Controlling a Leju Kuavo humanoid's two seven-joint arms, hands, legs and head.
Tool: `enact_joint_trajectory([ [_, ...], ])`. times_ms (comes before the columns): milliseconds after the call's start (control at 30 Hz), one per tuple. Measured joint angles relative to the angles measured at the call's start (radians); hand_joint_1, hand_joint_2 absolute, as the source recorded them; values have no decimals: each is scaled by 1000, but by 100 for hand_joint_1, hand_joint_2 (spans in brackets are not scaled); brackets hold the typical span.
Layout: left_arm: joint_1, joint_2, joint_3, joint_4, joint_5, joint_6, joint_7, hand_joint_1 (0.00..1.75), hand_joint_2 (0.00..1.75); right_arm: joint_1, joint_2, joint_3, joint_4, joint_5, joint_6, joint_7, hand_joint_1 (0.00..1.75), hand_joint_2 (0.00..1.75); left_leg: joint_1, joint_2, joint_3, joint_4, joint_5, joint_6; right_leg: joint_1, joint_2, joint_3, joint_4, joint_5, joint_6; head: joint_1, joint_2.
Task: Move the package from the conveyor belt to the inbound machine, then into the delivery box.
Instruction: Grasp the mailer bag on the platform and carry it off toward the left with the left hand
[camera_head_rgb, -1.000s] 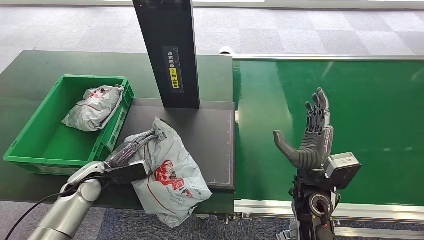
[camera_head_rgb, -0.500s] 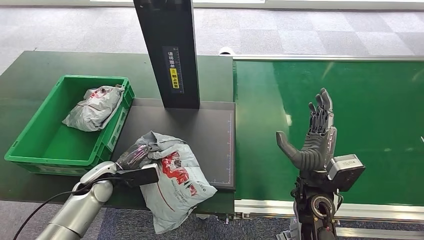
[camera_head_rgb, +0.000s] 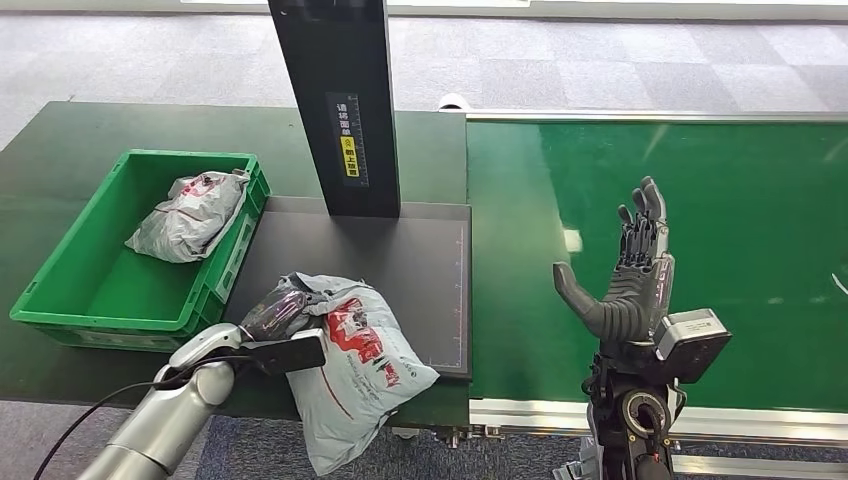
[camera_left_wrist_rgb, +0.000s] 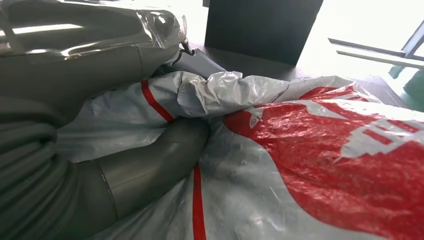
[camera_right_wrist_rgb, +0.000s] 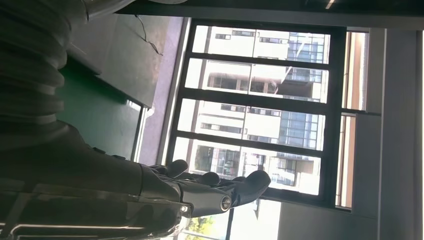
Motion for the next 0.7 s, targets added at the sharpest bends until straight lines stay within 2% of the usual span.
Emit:
enact_joint_trajectory([
  [167, 10, -22, -5, -7, 3, 56, 1, 175, 175, 0, 0, -3, 0, 0, 0, 0, 0, 175, 0, 0, 0, 0, 0, 0, 0, 0, 0, 0, 0, 0, 0, 0],
  [233, 31, -34, 5, -45, 40, 131, -49, 175, 175, 1, 0, -5, 0, -4, -1, -2, 0, 175, 0, 1, -1, 0, 0, 0, 0, 1, -1, 0, 0, 0, 0, 0],
  [300, 88, -50, 32, -174, 137, 321, -136, 175, 175, 7, 0, -6, 0, -14, -7, -7, 0, 175, 0, 3, -2, 0, 0, 0, 0, 3, -3, 0, 1, 0, 0, 0],
  [367, 144, -67, 68, -362, 251, 539, -185, 175, 175, 16, -1, -6, 0, -27, -17, -15, 0, 175, 0, 5, -4, 0, 0, 0, 0, 4, -5, 0, 1, 0, 0, 0],
  [433, 176, -78, 112, -514, 333, 660, -202, 175, 175, 24, -2, -7, 0, -38, -27, -22, 0, 175, 0, 5, -4, 0, -1, -1, 0, 4, -6, 0, 1, 0, 0, 0],
  [533, 206, -88, 179, -650, 402, 709, -227, 175, 175, 32, -5, -7, 0, -46, -38, -30, 0, 175, 0, 2, -4, 0, -1, -1, 1, 3, -6, 0, 0, -1, 0, 0],
  [700, 225, -99, 224, -737, 426, 728, -239, 175, 175, 36, -7, -6, 0, -48, -42, -32, 0, 175, 1, 2, -4, 0, 0, -1, 1, 3, -5, 0, 0, -1, 0, 0],
])
